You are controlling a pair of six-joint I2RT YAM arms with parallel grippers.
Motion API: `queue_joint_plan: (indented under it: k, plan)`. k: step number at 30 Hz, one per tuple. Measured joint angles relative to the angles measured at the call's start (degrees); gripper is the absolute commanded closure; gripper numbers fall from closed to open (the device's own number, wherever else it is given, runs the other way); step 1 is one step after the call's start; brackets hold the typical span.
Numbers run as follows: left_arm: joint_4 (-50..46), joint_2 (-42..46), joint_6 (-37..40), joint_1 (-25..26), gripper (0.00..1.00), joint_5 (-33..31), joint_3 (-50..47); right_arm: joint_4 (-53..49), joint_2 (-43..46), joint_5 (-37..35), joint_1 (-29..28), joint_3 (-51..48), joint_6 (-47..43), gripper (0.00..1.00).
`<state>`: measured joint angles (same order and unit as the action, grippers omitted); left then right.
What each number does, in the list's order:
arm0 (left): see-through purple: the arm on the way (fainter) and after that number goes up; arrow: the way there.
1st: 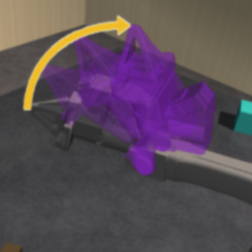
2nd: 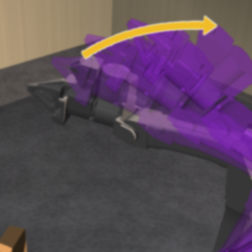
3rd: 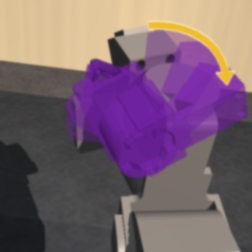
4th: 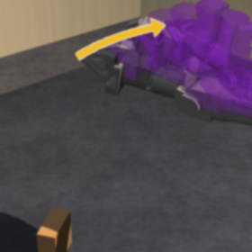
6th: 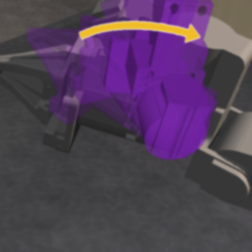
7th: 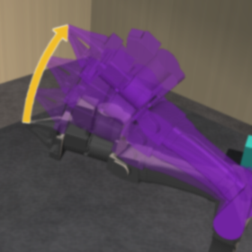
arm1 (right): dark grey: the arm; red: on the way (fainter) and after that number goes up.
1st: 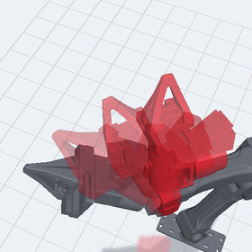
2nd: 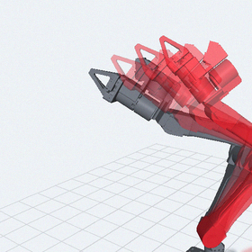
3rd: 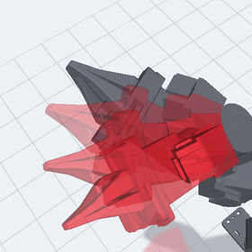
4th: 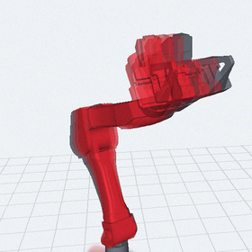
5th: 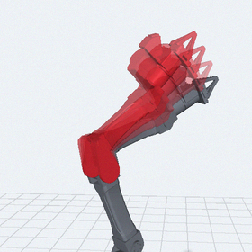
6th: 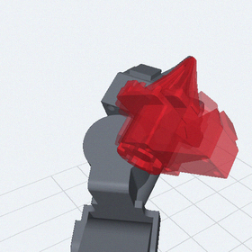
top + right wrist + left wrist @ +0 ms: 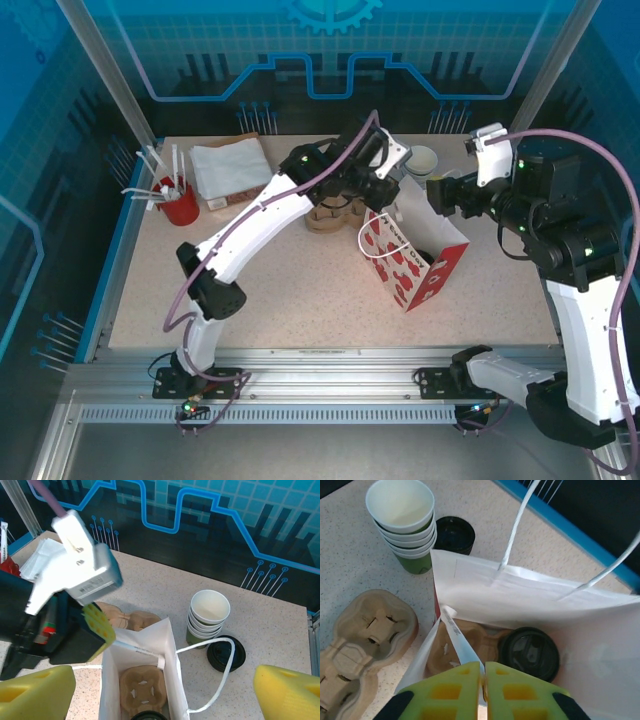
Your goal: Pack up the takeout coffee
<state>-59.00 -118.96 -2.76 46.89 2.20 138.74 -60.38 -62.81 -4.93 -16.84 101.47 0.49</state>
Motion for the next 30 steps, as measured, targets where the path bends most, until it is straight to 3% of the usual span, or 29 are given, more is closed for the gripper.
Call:
queue_joint_plan:
  k: [8,12,15,19,23,26,30]
  plan:
    - [-0.8,0.7,0.2,-1.2,0.64,-0.2,0.1,2.1,1.4,4.4,0.0,-6.5,1.1,0.1]
    - [2.0,10.4,0.1,-4.5,0.58,-0.2,-10.4,5.5,1.9,7.5,-3.8,-10.2,1.9,0.1]
    - [5.9,22.1,-1.6,-10.6,0.52,0.4,-22.6,9.0,0.8,7.8,-12.0,-11.6,2.1,0.1]
    - [12.4,37.6,-6.2,-26.6,0.47,0.3,-38.0,14.9,-4.1,7.8,-21.6,-11.5,1.6,0.1]
    - [16.3,46.5,-10.4,-40.5,0.43,-0.7,-48.5,19.1,-9.7,8.0,-25.7,-11.5,1.2,0.1]
    - [17.4,46.4,-11.8,-43.1,0.4,-0.9,-52.0,20.6,-13.0,8.2,-26.8,-11.4,1.0,0.1]
    - [19.3,37.2,-12.4,-42.9,0.39,-0.9,-52.1,21.1,-15.6,8.2,-27.1,-10.7,1.0,0.09]
